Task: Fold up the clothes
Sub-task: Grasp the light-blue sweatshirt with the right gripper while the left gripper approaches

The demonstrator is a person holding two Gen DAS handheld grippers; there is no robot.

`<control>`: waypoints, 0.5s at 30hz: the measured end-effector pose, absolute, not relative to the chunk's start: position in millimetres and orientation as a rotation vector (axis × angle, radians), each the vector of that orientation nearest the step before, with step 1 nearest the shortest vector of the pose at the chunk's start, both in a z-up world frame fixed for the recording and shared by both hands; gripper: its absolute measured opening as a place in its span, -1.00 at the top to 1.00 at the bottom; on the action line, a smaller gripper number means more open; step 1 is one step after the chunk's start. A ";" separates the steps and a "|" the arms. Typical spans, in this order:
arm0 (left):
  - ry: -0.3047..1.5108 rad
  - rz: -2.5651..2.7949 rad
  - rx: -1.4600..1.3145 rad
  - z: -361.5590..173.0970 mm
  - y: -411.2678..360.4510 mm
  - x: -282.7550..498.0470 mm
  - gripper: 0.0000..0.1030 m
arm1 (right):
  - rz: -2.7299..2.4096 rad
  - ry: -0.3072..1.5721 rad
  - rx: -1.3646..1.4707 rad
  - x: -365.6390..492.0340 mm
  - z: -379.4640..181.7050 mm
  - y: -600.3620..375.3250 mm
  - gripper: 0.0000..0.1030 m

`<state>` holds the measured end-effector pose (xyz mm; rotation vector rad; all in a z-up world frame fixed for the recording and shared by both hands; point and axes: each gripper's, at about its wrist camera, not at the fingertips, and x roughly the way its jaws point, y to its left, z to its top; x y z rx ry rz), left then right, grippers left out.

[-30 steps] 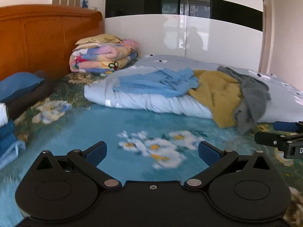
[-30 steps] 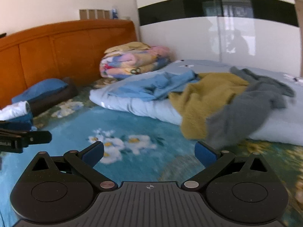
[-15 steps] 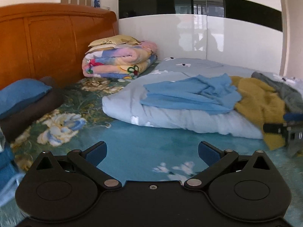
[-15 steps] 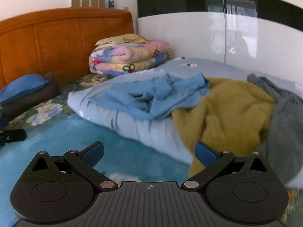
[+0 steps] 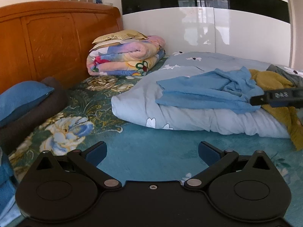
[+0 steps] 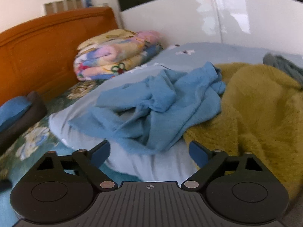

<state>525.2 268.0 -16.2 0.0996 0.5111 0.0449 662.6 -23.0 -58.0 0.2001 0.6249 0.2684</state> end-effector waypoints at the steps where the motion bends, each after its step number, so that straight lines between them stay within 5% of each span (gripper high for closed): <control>1: 0.510 0.043 0.103 -17.3 268.3 525.6 -0.98 | 0.260 0.639 0.228 668.2 -61.5 -24.1 -0.46; 8: 0.524 0.043 0.118 -27.0 274.5 524.7 -0.98 | 0.234 0.695 0.410 697.4 -80.0 -28.9 0.06; 12: 0.532 0.044 0.121 -31.7 278.0 523.3 -0.98 | 0.239 0.690 0.525 704.2 -79.2 -33.3 0.74; 15: 0.539 0.043 0.113 -32.1 280.5 519.5 -0.98 | 0.249 0.661 0.527 699.1 -70.7 -32.4 0.84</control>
